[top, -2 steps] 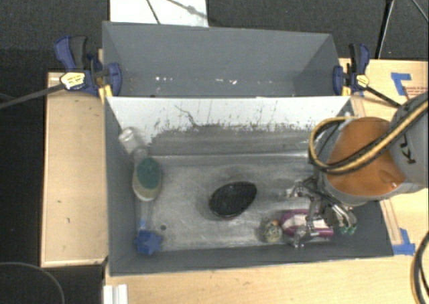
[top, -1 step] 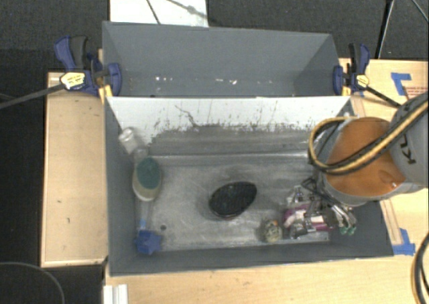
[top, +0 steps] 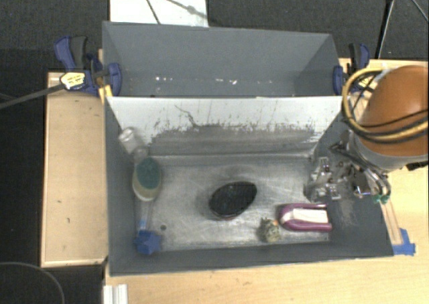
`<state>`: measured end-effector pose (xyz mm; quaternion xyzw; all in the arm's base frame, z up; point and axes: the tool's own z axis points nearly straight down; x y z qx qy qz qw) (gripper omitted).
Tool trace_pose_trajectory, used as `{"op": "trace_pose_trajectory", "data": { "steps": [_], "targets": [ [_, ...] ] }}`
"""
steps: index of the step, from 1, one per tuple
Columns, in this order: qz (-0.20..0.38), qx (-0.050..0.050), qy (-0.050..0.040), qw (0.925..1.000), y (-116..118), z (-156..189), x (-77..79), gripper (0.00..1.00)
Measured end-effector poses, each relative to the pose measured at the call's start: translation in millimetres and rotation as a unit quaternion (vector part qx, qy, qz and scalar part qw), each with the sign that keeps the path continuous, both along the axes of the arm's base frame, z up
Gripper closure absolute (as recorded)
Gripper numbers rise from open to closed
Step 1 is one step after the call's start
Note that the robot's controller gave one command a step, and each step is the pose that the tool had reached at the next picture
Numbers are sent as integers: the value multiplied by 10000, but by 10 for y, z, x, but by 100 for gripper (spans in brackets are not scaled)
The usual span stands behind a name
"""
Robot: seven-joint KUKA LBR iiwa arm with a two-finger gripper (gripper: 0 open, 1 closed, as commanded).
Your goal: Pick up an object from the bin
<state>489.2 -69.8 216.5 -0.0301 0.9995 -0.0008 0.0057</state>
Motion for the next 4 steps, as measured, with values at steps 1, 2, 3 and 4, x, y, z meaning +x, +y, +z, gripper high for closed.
{"op": "trace_pose_trajectory", "data": {
  "steps": [1, 2, 3, 4],
  "targets": [
    [3, 6, 45, 10000, 3, -45, -17, 0],
    [1601, -6, 23, 9871, -274, -1457, 112, 0],
    [1614, -13, -19, 9869, -265, -1426, 139, 100],
    [1569, -20, 9, 9876, -401, 259, 254, 100]
  ]
}}
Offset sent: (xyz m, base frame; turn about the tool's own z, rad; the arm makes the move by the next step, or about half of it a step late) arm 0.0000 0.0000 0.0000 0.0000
